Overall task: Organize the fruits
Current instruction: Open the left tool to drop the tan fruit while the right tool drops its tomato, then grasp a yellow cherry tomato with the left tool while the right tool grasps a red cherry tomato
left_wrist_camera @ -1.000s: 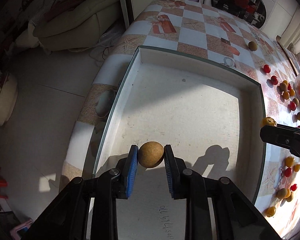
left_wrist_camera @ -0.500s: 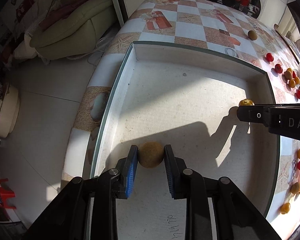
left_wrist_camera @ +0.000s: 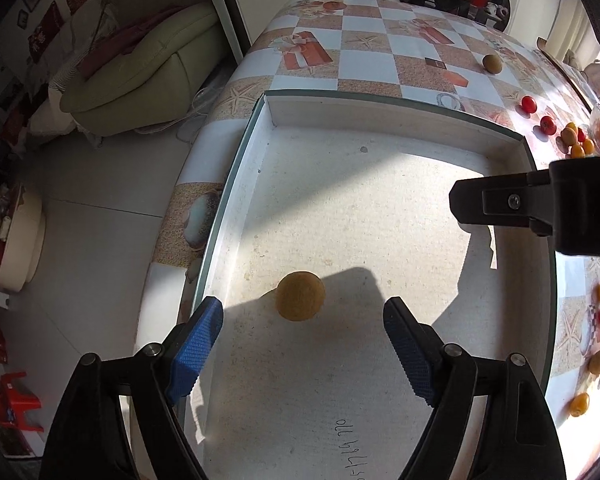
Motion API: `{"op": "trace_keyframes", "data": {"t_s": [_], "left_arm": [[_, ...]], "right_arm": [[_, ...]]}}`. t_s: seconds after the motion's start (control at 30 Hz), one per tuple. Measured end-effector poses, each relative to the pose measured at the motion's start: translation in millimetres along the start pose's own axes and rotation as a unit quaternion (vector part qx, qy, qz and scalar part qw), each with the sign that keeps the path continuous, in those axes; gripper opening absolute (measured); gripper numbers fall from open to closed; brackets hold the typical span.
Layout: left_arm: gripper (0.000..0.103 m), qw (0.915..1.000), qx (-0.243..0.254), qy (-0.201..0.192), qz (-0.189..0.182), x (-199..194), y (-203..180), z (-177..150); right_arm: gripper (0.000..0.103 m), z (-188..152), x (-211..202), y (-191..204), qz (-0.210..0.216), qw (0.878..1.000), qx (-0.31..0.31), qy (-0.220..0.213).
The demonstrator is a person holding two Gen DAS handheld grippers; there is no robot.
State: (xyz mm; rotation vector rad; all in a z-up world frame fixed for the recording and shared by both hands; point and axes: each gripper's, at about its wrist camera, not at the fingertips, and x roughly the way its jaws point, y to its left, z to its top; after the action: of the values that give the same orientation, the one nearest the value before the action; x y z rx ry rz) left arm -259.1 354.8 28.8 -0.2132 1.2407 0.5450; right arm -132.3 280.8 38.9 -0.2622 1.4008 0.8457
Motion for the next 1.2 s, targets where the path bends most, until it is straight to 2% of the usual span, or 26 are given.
{"op": "trace_keyframes", "data": {"t_s": [0.2, 0.43, 0.7, 0.97, 1.03, 1.17, 1.2], "left_arm": [[0.084, 0.9997, 0.023, 0.0, -0.011, -15.3, -19.5, -3.5], [0.084, 0.9961, 0.076, -0.012, -0.042, -43.3, -72.1, -0.7], [0.084, 0.9841, 0.145, -0.013, -0.102, -63.2, -158.5, 6.9], [0.084, 0.9718, 0.184, 0.024, -0.146, -44.1, -231.1, 11.0], [0.084, 0.971, 0.186, 0.032, -0.147, -37.2, -239.9, 12.8], [0.082, 0.9701, 0.186, 0.05, -0.148, -25.4, -252.1, 14.3], [0.076, 0.9698, 0.187, 0.056, -0.146, -22.6, -254.7, 14.3]], "right_arm": [[0.08, -18.5, -40.5, -24.0, 0.006, 0.999, 0.042, -0.03], [0.08, -76.2, -75.0, -95.7, -0.041, 0.994, 0.102, -0.029], [0.08, -151.9, -100.6, -171.5, -0.102, 0.977, 0.186, -0.017], [0.08, -188.4, -104.6, -200.9, -0.106, 0.969, 0.221, -0.017], [0.077, -192.9, -103.4, -204.9, -0.101, 0.968, 0.228, -0.019], [0.06, -194.9, -97.5, -209.1, -0.086, 0.967, 0.238, -0.02], [0.055, -194.7, -95.6, -209.1, -0.083, 0.967, 0.238, -0.019]]}}
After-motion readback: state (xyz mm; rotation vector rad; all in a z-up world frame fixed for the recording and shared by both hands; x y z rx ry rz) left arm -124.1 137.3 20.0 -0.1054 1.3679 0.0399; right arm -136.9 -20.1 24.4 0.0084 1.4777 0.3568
